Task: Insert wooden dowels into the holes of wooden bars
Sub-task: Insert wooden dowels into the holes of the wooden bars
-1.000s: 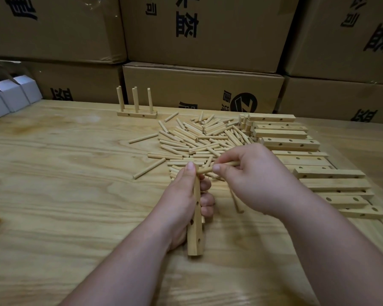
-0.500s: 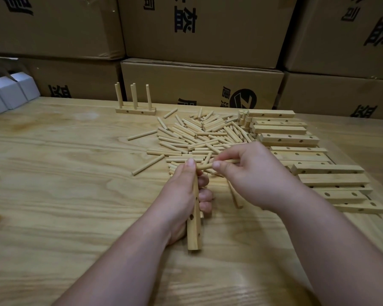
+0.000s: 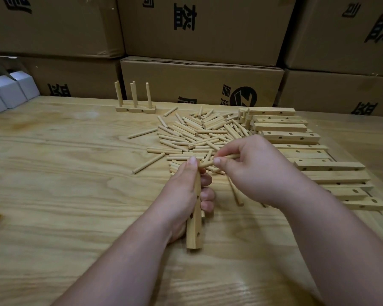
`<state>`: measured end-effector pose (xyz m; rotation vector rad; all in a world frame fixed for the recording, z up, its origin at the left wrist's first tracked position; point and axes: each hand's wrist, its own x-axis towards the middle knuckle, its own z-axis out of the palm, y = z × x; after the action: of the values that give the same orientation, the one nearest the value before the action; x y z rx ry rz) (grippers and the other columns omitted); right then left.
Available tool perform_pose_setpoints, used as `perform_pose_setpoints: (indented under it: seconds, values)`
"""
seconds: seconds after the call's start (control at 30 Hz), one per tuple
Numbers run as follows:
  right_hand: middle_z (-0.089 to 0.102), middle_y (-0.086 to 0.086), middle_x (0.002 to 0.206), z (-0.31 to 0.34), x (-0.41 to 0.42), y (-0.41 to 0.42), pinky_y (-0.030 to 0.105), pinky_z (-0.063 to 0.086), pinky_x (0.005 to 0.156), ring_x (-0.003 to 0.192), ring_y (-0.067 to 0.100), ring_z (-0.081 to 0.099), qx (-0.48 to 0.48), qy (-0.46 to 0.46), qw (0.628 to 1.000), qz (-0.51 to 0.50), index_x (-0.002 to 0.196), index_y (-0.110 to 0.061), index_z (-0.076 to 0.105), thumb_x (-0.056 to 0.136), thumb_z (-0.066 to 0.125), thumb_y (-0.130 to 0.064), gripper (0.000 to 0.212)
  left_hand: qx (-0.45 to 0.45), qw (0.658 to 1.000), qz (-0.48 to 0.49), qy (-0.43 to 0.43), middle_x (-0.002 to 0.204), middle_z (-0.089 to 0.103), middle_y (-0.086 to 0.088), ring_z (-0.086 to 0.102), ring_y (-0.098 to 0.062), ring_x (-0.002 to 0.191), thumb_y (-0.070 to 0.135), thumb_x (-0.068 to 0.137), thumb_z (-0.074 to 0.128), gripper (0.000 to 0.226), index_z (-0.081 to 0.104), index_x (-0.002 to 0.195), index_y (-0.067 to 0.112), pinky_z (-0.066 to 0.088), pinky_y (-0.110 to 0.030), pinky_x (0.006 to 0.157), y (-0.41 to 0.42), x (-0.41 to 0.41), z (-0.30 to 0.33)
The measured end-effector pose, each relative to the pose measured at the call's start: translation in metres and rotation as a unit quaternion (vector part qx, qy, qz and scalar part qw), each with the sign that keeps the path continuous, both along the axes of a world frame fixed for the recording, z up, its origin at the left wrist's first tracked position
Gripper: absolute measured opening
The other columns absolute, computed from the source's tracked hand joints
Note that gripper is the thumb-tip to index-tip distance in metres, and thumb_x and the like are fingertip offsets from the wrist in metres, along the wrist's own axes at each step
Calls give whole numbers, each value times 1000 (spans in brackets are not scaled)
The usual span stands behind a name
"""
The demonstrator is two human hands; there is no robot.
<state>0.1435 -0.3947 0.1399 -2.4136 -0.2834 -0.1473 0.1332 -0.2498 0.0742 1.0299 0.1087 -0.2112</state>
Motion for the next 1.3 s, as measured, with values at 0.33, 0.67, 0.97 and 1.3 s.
perform_pose_setpoints:
  seconds: [0.33, 0.67, 0.97, 1.3]
  values:
    - [69, -13, 84, 0, -3, 6, 29, 58, 64, 77, 5, 66, 5, -3, 1000, -1, 98, -33, 72, 94, 64, -38, 10, -28, 999, 22, 9, 68, 49, 0, 39, -11, 50, 47, 107, 41, 40, 52, 119, 11, 36, -24, 42, 0, 4, -2]
    - [66, -10, 60, 2, -5, 7, 30, 43, 51, 45, 0, 56, 118, 127, 985, -27, 86, -29, 74, 93, 48, -63, 43, -113, 992, 63, -2, 86, 71, -10, 71, -28, 78, 54, 105, 33, 46, 58, 98, 15, 56, -41, 67, 6, 9, 1]
    - [74, -5, 70, -5, -6, 13, 34, 53, 59, 52, 5, 59, 62, 211, 975, 29, 82, -16, 77, 96, 60, -34, 28, -147, 989, 28, 4, 111, 76, -15, 75, -36, 88, 60, 102, 32, 58, 69, 103, 15, 60, -46, 58, 5, 7, 4]
    - [66, -13, 61, 10, -6, -5, 21, 44, 41, 48, 5, 58, 19, 128, 989, 66, 88, -46, 73, 93, 63, -42, 13, -126, 988, 91, -23, 110, 77, -14, 75, -35, 101, 67, 96, 40, 59, 44, 136, 24, 63, -43, 71, 15, 9, 3]
